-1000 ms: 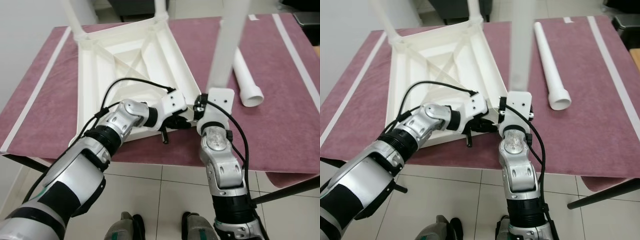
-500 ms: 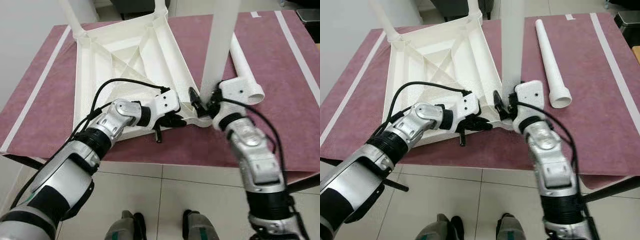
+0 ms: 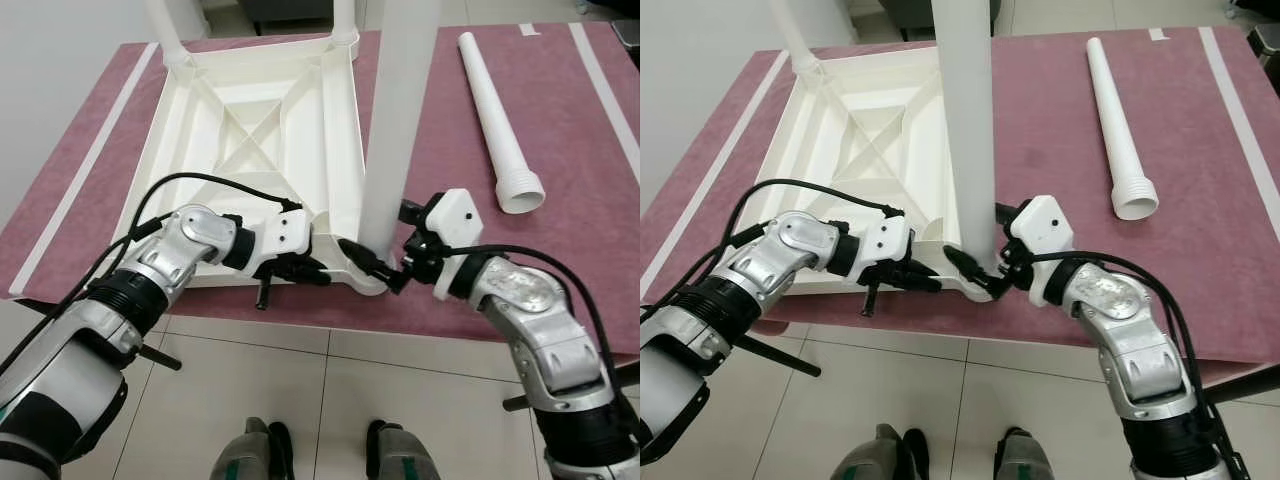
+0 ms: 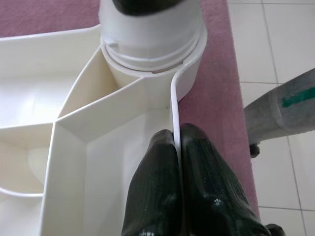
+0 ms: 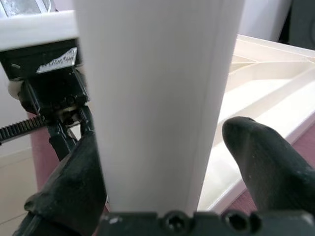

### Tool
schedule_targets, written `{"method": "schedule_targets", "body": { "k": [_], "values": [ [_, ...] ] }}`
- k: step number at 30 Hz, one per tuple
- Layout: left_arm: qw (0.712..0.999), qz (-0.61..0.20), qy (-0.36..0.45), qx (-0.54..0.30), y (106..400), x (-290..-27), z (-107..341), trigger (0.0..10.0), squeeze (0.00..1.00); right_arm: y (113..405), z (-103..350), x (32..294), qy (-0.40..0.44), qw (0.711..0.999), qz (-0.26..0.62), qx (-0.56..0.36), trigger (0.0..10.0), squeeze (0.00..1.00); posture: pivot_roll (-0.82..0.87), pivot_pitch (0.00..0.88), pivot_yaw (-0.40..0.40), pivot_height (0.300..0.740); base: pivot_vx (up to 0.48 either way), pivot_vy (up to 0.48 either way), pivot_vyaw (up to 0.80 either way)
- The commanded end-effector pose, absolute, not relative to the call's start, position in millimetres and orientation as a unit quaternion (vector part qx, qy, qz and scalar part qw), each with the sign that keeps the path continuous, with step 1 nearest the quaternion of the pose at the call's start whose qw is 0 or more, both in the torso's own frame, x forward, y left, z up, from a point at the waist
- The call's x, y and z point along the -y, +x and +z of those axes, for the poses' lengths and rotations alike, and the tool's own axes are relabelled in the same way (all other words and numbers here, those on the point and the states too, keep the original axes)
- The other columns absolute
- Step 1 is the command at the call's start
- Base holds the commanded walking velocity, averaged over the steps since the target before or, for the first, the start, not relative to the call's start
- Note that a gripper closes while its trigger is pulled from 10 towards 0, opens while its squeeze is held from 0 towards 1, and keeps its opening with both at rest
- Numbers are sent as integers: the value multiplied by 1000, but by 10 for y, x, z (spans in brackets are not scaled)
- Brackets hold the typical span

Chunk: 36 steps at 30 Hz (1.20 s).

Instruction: Building children table

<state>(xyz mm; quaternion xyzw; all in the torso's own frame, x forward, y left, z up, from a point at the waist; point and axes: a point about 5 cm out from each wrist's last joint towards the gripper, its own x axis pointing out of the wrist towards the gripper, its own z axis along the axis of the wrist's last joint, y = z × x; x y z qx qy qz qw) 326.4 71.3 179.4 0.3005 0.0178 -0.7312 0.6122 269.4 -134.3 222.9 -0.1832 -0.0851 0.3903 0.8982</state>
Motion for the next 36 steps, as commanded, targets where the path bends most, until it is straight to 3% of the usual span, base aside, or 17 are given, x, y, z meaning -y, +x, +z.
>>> {"method": "schedule_targets", "body": {
  "k": [1, 2, 5, 6, 12, 13, 15, 16, 18, 20, 27, 28, 31, 32, 33, 34, 36],
  "values": [
    [535, -775, 336, -17, 3212, -676, 1848, 3216, 0, 2701, 2216, 1308, -177, 898, 392, 89, 10000, 0, -88, 159, 161, 740, 0, 0, 0],
    [551, -762, 341, -10, 3240, -647, 1843, 10000, 0, 2701, 2209, 1302, -171, 899, 392, 89, 10000, 0, -87, 158, 162, 740, 0, 0, 0],
    [562, -753, 341, -5, 3253, -626, 1839, 10000, 0, 2690, 2202, 1301, -165, 899, 396, 88, 10000, 0, -88, 158, 162, 740, 0, 0, 0],
    [582, -741, 336, 1, 3266, -602, 1809, 10000, 1000, 2615, 2177, 1302, -154, 893, 416, 81, 10000, 0, -96, 159, 164, 740, 0, 0, 0],
    [617, -719, 320, 18, 3286, -612, 1802, 10000, 1000, 2496, 2137, 1354, -144, 883, 442, 62, 10000, 0, -108, 163, 168, 740, 0, 0, 0],
    [633, -712, 304, 30, 3297, -614, 1835, 10000, 769, 2468, 2125, 1373, -141, 882, 446, 56, 10000, 0, -110, 163, 169, 740, 0, 0, 0],
    [643, -707, 293, 38, 3305, -615, 1858, 10000, 769, 2452, 2118, 1384, -139, 882, 448, 53, 10000, 0, -111, 163, 168, 740, 0, 0, 0],
    [659, -698, 278, 50, 3315, -631, 1899, 10000, 0, 2431, 2095, 1404, -137, 882, 448, 46, 10000, 0, -111, 164, 169, 740, 0, 0, 0],
    [682, -679, 262, 69, 3322, -690, 1967, 10000, 0, 2415, 2032, 1452, -137, 890, 433, 35, 10000, 0, -111, 162, 167, 740, 0, 0, 0],
    [682, -679, 262, 69, 3322, -690, 1967, 10000, 0, 2415, 2032, 1452, -137, 890, 433, 35, 10000, 0, -111, 162, 167, 740, 0, 0, 0],
    [736, -626, 237, 100, 3270, -945, 2080, 10000, 0, 2378, 1900, 1562, -121, 916, 382, 20, 10000, 0, -103, 153, 160, 740, 0, 0, 0],
    [757, -604, 230, 100, 3244, -1024, 2071, 10000, 0, 2366, 1874, 1576, -111, 924, 366, 20, 10000, 0, -100, 150, 158, 740, 0, 0, 0],
    [775, -582, 225, 98, 3221, -1088, 2045, 10000, 0, 2354, 1853, 1591, -100, 932, 348, 21, 10000, 0, -97, 145, 155, 740, 0, 0, 0],
    [803, -549, 211, 96, 3207, -1156, 2006, 10000, 0, 2337, 1830, 1600, -80, 942, 325, 25, 10000, 0, -94, 137, 153, 740, 0, 0, 0],
    [803, -549, 211, 96, 3207, -1156, 2006, 10000, 0, 2337, 1830, 1600, -80, 942, 325, 25, 10000, 0, -94, 137, 153, 740, 0, 0, 0],
    [832, -514, 188, 91, 3195, -1217, 1957, 10000, 0, 2304, 1797, 1593, -61, 949, 309, 26, 10000, 0, -93, 129, 150, 740, 0, 0, 0],
    [832, -514, 188, 91, 3195, -1217, 1957, 10000, 0, 2304, 1797, 1593, -61, 949, 309, 26, 10000, 0, -93, 129, 150, 740, 0, 0, 0]
  ]
}}
